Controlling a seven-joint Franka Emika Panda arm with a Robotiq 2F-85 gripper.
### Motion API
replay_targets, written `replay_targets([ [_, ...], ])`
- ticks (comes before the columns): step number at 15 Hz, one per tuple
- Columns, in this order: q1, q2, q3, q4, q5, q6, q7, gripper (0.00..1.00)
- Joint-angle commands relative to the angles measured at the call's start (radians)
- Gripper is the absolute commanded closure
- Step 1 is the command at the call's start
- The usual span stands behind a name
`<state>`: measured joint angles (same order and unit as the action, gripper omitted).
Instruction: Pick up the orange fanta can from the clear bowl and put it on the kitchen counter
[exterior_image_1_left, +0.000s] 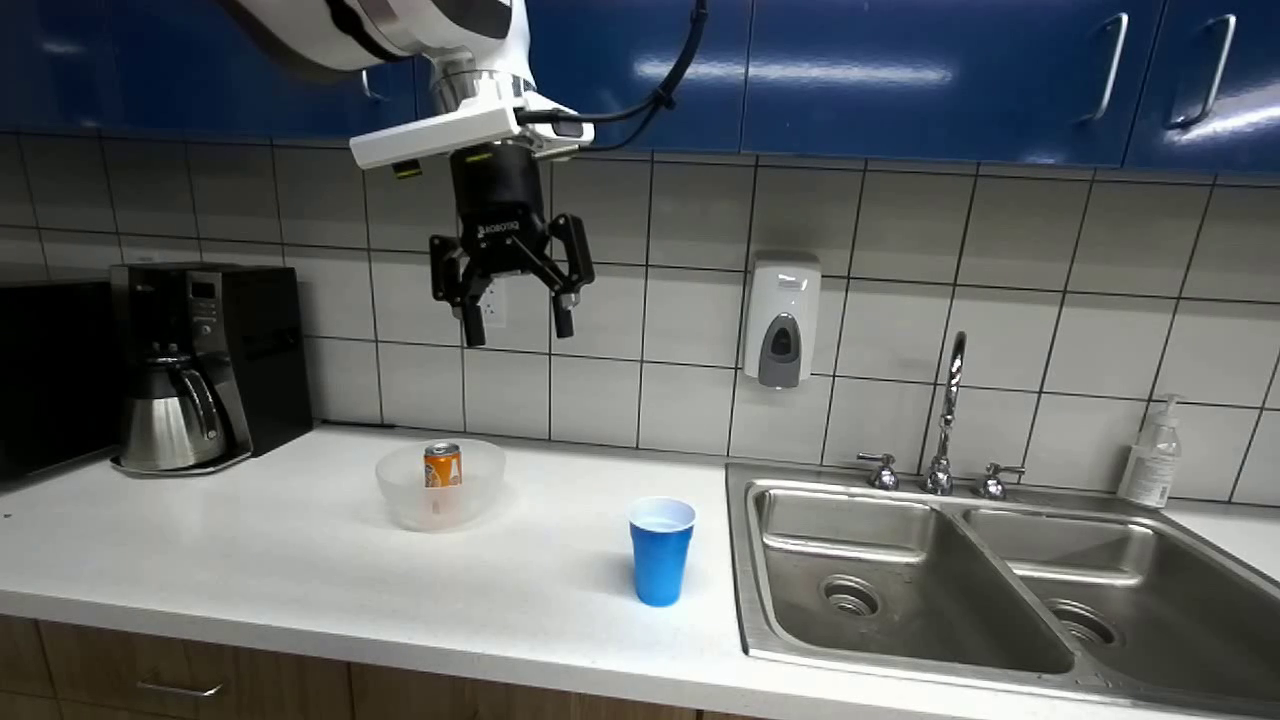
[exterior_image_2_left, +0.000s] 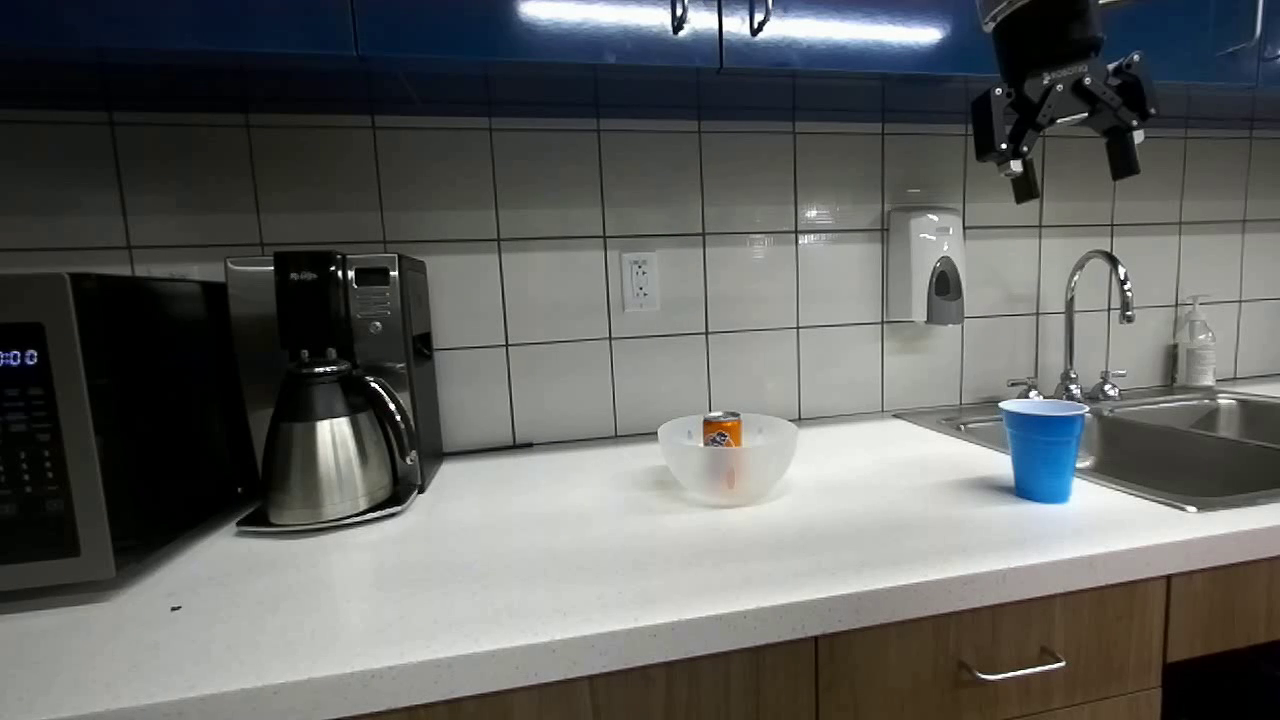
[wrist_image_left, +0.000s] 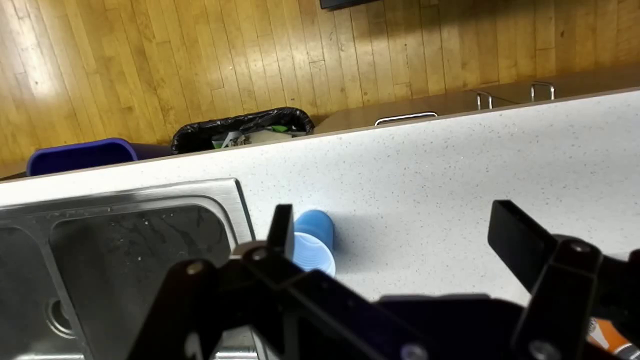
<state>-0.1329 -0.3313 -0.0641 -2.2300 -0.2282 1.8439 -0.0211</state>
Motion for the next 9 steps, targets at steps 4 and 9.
replay_targets([
  [4,0.020,-0.024,-0.011,-0.058,0.001,0.086,-0.010,0.00],
  [9,0.027,-0.016,-0.019,-0.122,0.028,0.192,-0.020,0.00],
])
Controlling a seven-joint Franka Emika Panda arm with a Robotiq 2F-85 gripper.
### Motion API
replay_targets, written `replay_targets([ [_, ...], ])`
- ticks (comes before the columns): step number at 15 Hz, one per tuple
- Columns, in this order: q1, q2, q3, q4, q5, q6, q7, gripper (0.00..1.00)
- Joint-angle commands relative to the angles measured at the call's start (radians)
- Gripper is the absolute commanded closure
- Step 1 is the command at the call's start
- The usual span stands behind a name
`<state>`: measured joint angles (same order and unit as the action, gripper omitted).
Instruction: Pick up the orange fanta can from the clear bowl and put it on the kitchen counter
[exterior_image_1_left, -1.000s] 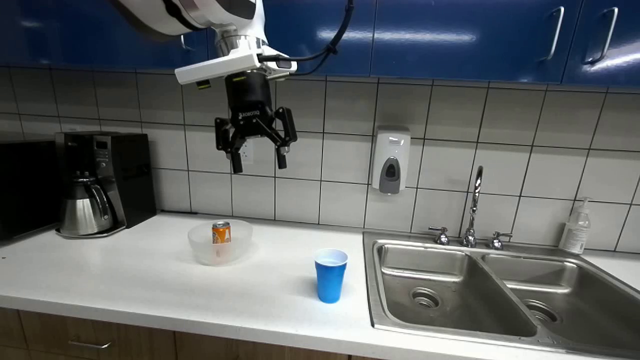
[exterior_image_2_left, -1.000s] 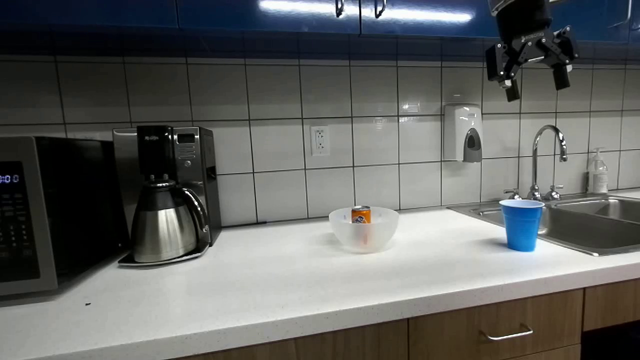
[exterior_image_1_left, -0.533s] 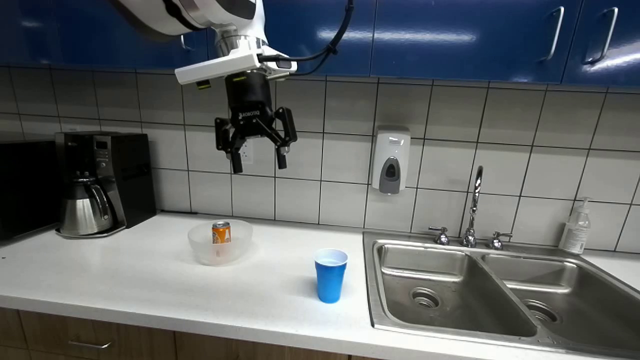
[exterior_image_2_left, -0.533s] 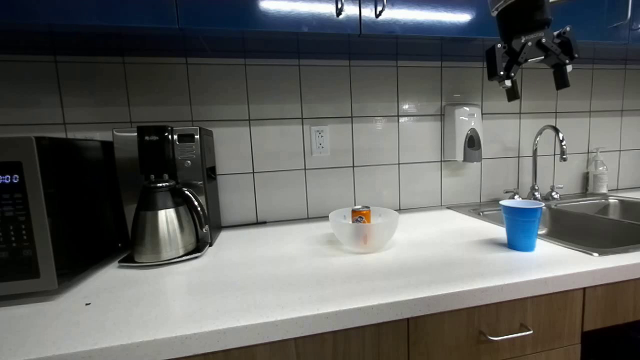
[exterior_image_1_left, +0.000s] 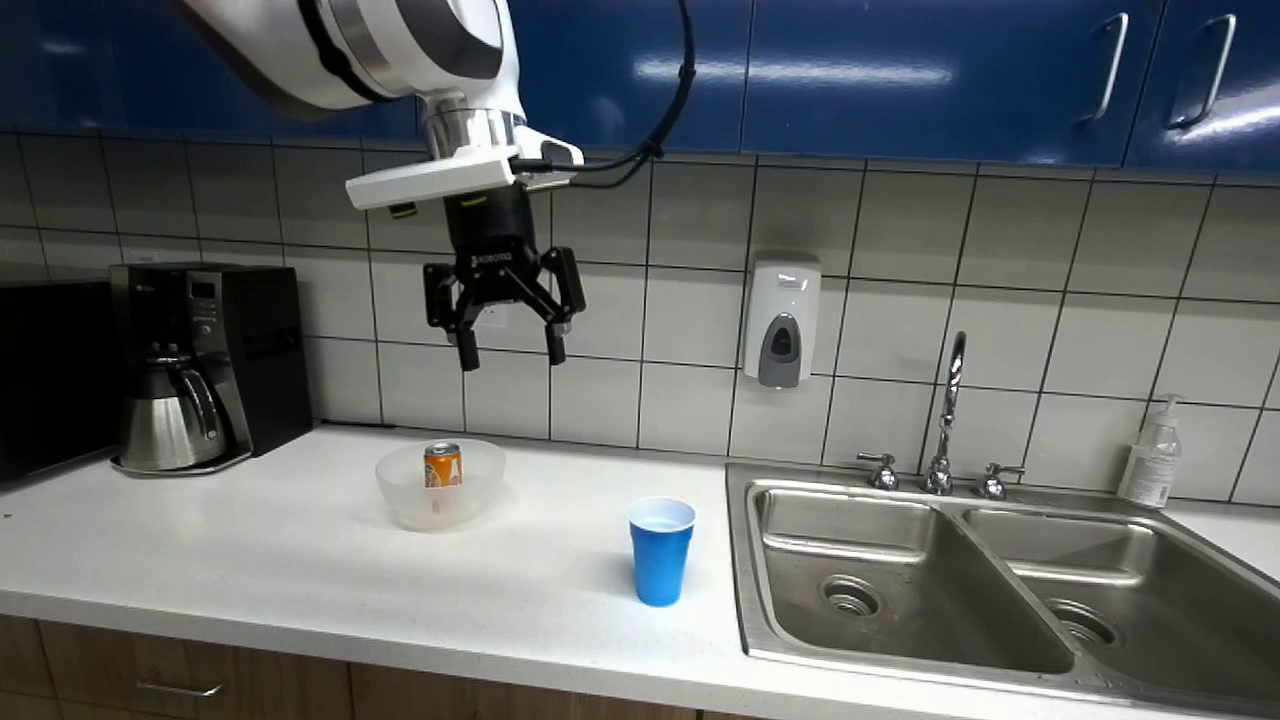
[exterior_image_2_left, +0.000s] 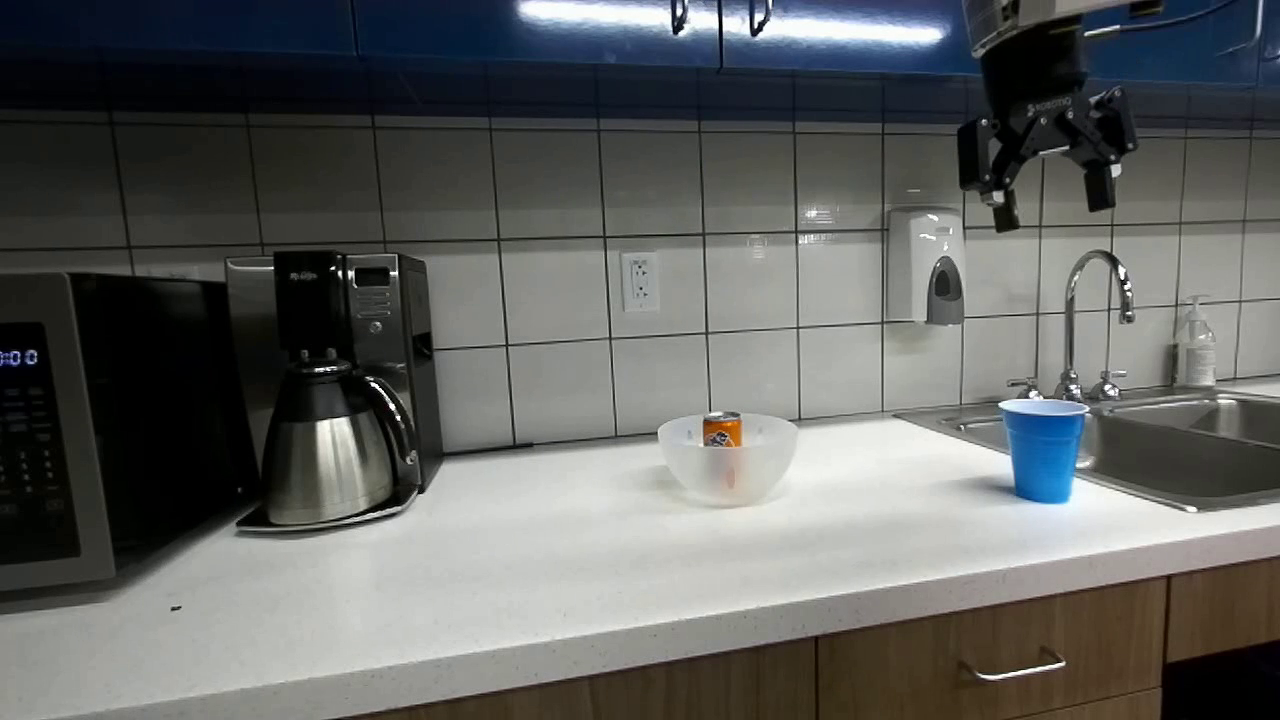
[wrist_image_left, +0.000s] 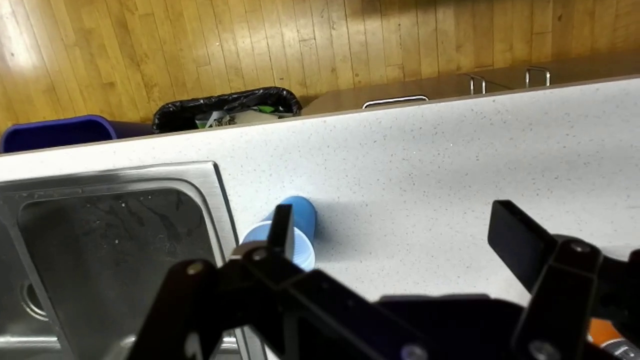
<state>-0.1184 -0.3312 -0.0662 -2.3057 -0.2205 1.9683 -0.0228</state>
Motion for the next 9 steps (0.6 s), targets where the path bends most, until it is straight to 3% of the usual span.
replay_targets([
  [1,0.013,-0.014,-0.020,-0.062,0.030,0.100,-0.015,0.00],
  [9,0.023,0.064,-0.023,-0.131,0.126,0.321,-0.006,0.00],
])
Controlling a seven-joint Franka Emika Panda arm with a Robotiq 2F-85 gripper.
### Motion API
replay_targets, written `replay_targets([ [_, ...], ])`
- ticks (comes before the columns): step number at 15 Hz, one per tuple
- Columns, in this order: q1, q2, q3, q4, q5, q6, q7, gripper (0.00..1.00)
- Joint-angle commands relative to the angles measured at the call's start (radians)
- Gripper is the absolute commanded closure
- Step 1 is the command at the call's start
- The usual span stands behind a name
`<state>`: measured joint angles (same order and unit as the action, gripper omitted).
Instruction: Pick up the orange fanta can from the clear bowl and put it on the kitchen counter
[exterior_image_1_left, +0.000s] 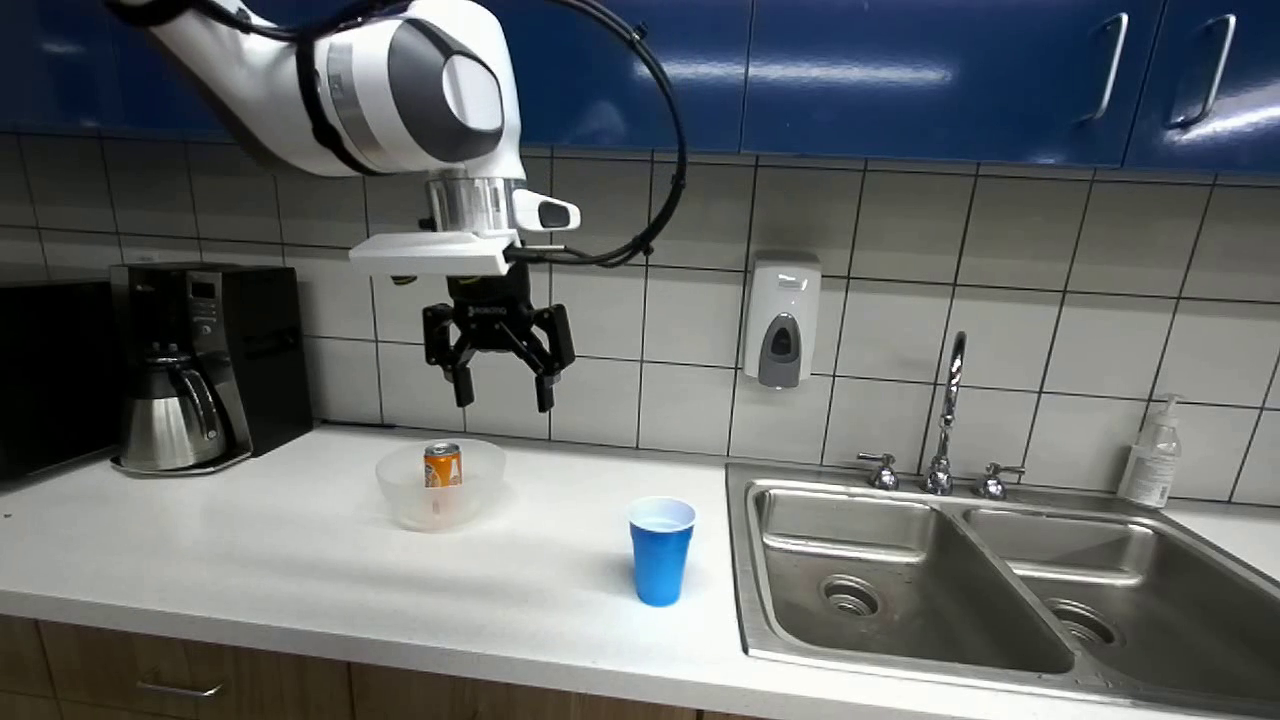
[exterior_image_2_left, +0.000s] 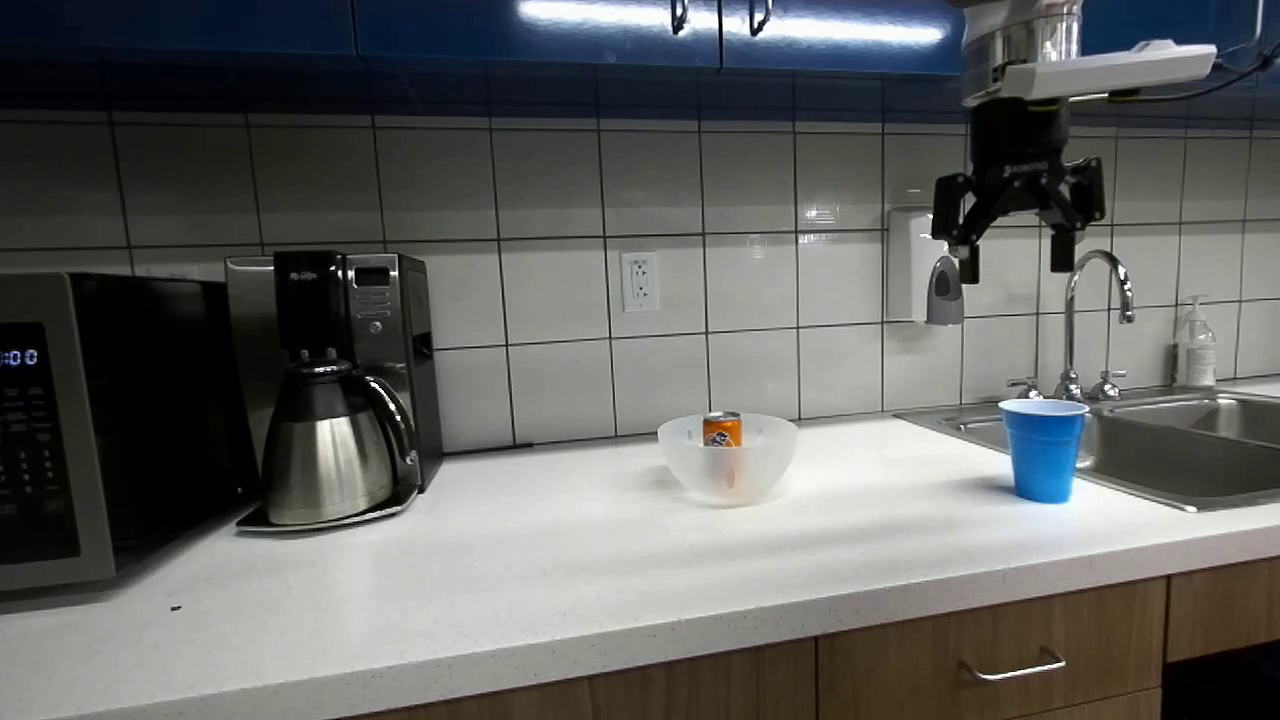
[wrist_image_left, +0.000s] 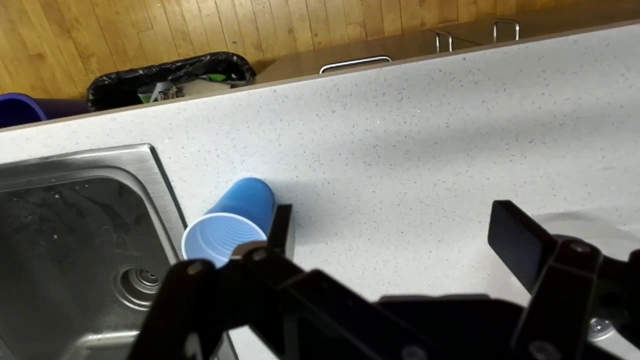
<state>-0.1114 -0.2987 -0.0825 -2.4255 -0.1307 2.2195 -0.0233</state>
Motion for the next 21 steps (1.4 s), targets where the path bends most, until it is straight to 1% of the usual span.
replay_targets([
  [1,0.021,0.050,-0.005,-0.010,0.053,0.090,-0.008,0.00],
  [5,0.045,0.122,0.001,0.005,0.105,0.145,-0.021,0.00],
  [10,0.076,0.200,0.013,0.023,0.143,0.178,-0.038,0.00],
  [15,0.097,0.287,0.026,0.087,0.167,0.198,-0.086,0.00],
  [21,0.108,0.400,0.056,0.169,0.193,0.215,-0.147,0.00],
])
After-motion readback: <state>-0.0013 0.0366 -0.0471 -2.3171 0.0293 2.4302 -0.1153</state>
